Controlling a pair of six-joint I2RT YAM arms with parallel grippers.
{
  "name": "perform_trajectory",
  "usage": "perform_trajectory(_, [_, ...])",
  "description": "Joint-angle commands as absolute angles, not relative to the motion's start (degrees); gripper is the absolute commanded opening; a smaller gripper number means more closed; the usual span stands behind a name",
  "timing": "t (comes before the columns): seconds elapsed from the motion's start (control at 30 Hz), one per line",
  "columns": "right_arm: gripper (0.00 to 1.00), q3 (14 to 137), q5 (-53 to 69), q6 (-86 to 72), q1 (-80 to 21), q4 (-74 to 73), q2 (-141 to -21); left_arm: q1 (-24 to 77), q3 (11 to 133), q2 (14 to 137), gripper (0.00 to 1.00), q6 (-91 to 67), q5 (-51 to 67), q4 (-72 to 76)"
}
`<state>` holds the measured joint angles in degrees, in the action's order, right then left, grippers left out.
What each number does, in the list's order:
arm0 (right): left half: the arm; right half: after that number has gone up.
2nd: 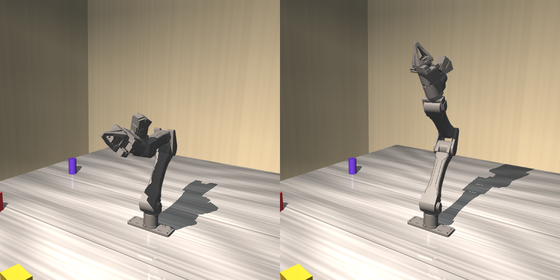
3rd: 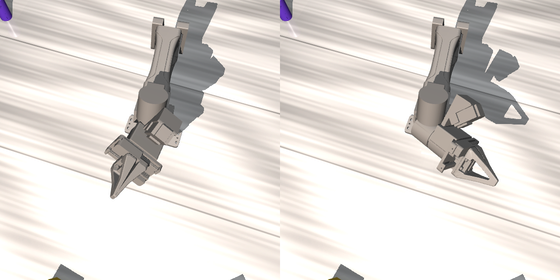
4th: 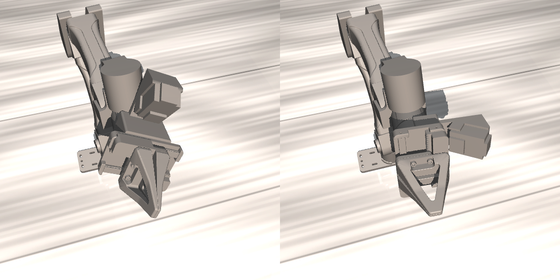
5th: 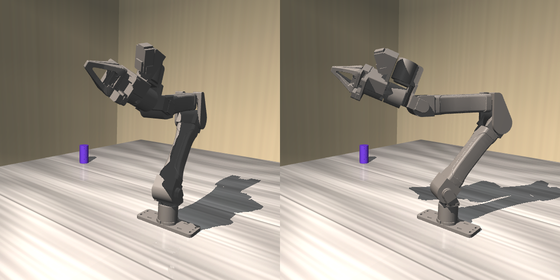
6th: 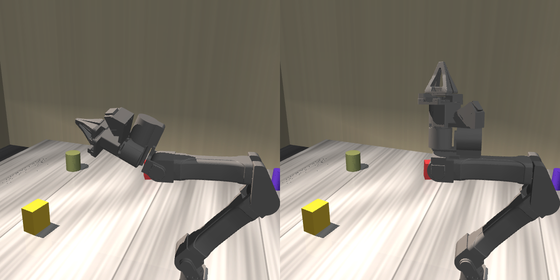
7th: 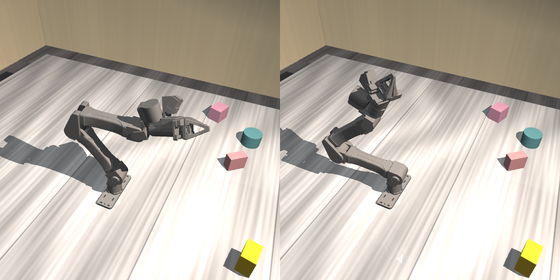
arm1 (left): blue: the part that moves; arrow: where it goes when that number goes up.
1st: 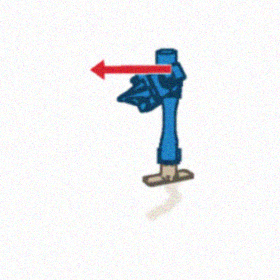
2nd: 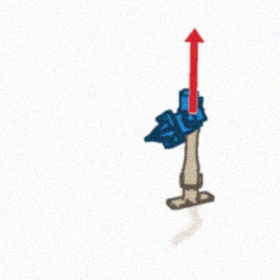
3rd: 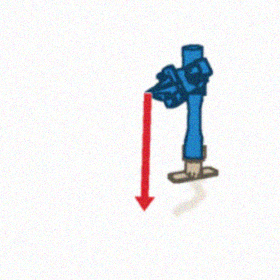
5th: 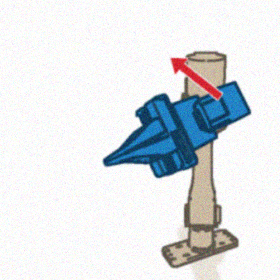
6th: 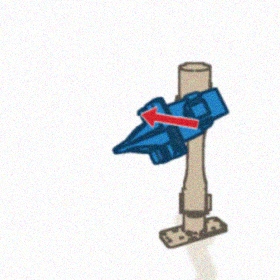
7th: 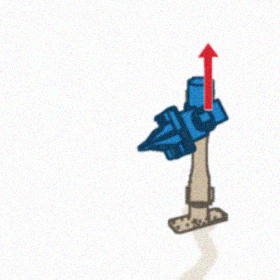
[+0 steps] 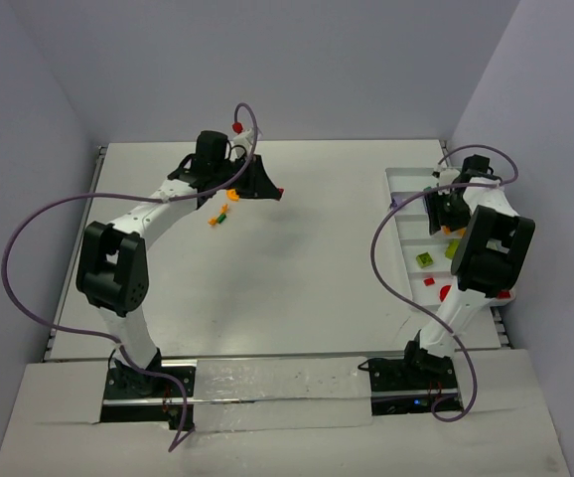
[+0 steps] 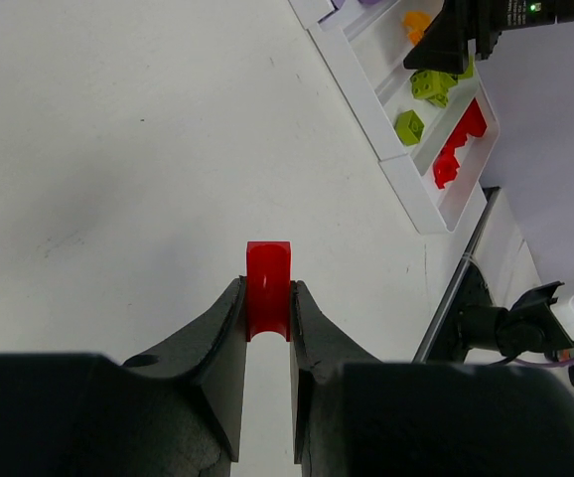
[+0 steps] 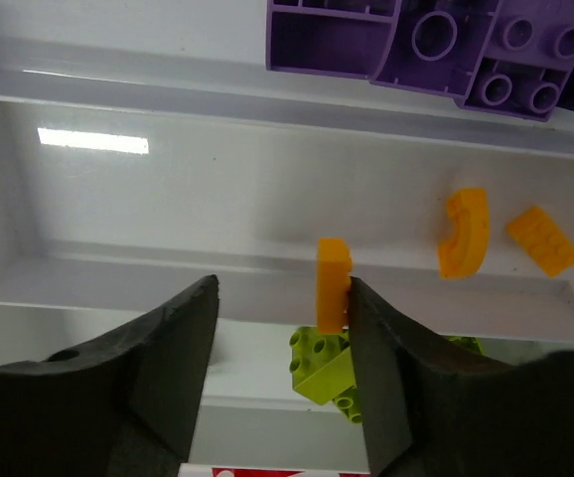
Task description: Sort the legos into containers by color
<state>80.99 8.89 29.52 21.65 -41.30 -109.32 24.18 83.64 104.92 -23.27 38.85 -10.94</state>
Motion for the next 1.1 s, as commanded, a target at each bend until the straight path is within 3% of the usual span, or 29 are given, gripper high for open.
perform_trajectory(0.0, [0.67,84.9,9.3,28.2,21.6,-41.9,-106.6,24.0,85.8,104.5,0.00,-22.9,42.0,-10.1])
perform_trajectory(0.23, [0.71,86.9,8.0,25.4,14.5,-42.6,-100.2,21.8,81.5,103.2,0.00,-31.9,52.0,-2.7])
perform_trajectory(0.43, [0.70,88.5,5.1,24.9,12.2,-43.3,-101.8,21.5,81.9,102.1,0.00,-30.3,50.8,-5.1])
perform_trajectory(0.57, [0.70,89.9,16.7,24.2,11.7,-46.0,-99.7,21.4,78.8,100.4,0.00,-31.3,52.1,-2.1])
perform_trajectory(0.67, [0.68,90.6,35.1,20.9,9.6,-49.1,-97.7,21.3,73.8,98.6,0.00,-35.7,56.9,11.0])
perform_trajectory(0.73, [0.68,87.7,44.3,16.5,6.6,-43.2,-93.4,21.3,72.1,100.0,0.00,-44.8,63.3,17.9])
perform_trajectory(0.8, [0.69,83.6,46.7,13.5,3.4,-38.3,-90.7,21.4,70.9,101.4,0.00,-51.4,66.7,23.6])
perform_trajectory(0.9, [0.71,82.2,45.0,13.0,-6.7,-32.3,-87.4,21.4,66.3,102.8,0.00,-69.5,69.1,44.4])
perform_trajectory(1.07, [0.72,85.1,41.9,17.0,-15.4,-31.1,-87.5,21.7,67.1,104.6,0.00,-72.0,68.3,38.4])
